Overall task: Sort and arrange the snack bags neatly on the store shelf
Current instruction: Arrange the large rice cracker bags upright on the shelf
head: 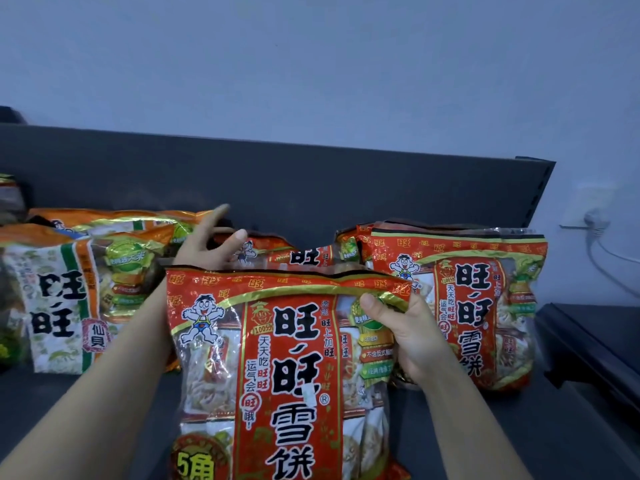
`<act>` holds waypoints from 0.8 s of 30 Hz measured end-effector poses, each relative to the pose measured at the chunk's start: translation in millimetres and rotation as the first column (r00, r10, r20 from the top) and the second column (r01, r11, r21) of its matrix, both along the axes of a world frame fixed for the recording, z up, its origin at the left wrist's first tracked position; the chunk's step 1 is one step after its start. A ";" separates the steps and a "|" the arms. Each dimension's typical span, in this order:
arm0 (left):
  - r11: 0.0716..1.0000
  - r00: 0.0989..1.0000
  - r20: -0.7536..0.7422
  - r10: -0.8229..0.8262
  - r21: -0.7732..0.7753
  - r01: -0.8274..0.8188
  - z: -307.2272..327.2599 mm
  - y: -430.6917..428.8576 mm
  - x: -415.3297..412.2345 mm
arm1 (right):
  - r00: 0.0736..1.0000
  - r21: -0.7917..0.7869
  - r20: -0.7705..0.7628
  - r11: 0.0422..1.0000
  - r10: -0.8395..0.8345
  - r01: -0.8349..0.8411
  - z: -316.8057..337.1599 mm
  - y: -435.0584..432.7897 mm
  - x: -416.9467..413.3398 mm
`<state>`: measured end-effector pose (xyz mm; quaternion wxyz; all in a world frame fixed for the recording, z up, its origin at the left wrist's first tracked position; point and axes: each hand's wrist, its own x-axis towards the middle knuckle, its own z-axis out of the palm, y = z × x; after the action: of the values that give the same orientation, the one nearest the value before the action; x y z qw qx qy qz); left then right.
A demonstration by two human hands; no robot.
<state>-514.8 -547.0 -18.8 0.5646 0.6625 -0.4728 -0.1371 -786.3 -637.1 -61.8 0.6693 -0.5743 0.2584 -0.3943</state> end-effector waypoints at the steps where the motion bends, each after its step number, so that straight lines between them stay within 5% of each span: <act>1: 0.998 0.996 0.083 0.021 0.050 -0.025 7.1 -1.1 -1.7 | 1.000 0.005 -0.001 1.000 0.009 -0.009 0.3 -0.9 -1.8; 4: 0.962 0.915 0.399 -0.060 0.268 -0.054 28.6 -9.9 4.4 | 1.000 0.006 0.005 1.000 0.021 -0.021 -0.6 -4.1 -7.7; 8: 0.811 0.721 0.637 -0.273 0.555 -0.184 56.5 -21.9 10.6 | 0.999 -0.034 0.003 0.998 0.052 -0.052 1.6 -4.6 -16.1; 13: 0.605 0.585 0.645 -0.492 0.737 -0.303 76.0 -42.9 1.3 | 0.996 -0.023 0.000 0.996 0.085 -0.085 3.3 -4.6 -21.0; 17: 0.500 0.450 0.676 -0.583 0.735 -0.458 83.2 -59.9 -6.8 | 0.997 -0.023 -0.034 0.997 0.071 -0.072 2.3 -7.0 -23.1; 19: 0.547 0.323 0.739 -0.591 0.662 -0.513 81.0 -66.3 -10.6 | 0.997 -0.028 -0.042 0.997 0.067 -0.068 1.9 -7.2 -23.3; 24: 0.687 0.332 0.730 -0.598 0.680 -0.256 60.7 -81.8 -13.8 | 0.997 -0.045 -0.052 0.997 0.062 -0.064 3.5 -5.4 -23.1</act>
<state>-528.6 -628.8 41.9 -0.1249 0.7143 -0.6879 0.0304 -809.3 -642.5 -58.3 0.6609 -0.6076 0.2477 -0.3643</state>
